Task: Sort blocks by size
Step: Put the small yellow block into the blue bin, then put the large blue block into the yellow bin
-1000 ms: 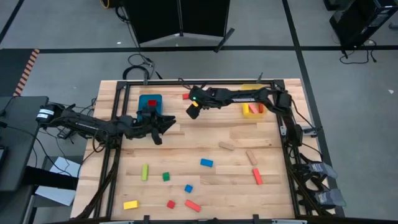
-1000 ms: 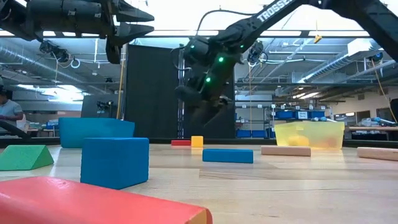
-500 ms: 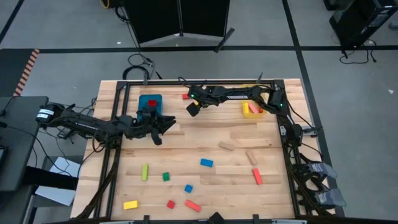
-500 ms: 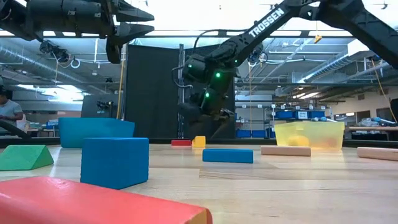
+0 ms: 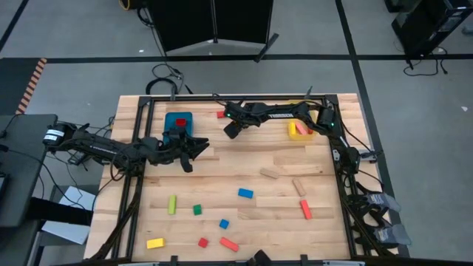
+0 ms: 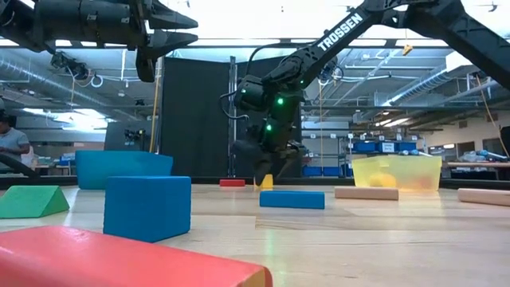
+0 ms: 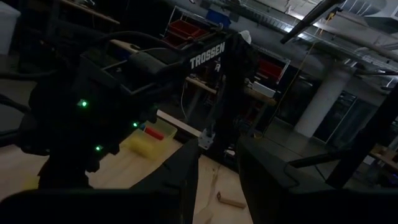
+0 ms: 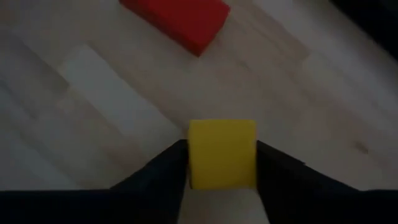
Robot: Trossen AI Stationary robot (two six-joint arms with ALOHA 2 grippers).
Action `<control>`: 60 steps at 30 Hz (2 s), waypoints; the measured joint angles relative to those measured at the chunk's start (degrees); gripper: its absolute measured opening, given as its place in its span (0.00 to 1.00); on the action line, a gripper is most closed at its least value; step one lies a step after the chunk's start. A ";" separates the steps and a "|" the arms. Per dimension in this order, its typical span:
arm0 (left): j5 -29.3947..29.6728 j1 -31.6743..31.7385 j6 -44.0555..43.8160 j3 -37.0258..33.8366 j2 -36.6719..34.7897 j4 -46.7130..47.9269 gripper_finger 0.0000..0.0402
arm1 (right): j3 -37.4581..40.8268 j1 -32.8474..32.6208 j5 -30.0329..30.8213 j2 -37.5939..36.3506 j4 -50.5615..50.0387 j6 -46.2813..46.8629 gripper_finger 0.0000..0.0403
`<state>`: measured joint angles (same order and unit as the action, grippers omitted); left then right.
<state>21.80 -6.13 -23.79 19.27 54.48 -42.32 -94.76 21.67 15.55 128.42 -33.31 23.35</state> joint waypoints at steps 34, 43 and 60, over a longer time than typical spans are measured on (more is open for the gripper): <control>-6.81 0.00 0.99 0.11 0.02 -22.28 0.29 | -9.33 -14.11 -9.74 11.29 54.32 -13.05 0.36; -8.34 0.01 -0.39 0.11 0.02 -22.62 0.29 | -22.36 -13.22 -14.11 18.66 46.58 -13.35 0.64; -7.59 0.00 -1.33 0.41 0.21 -6.46 0.29 | 38.85 -13.65 -4.50 -17.58 88.83 -20.01 0.59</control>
<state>14.22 -6.13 -25.12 19.68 54.69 -48.78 -55.91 8.02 11.05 110.84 55.52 3.34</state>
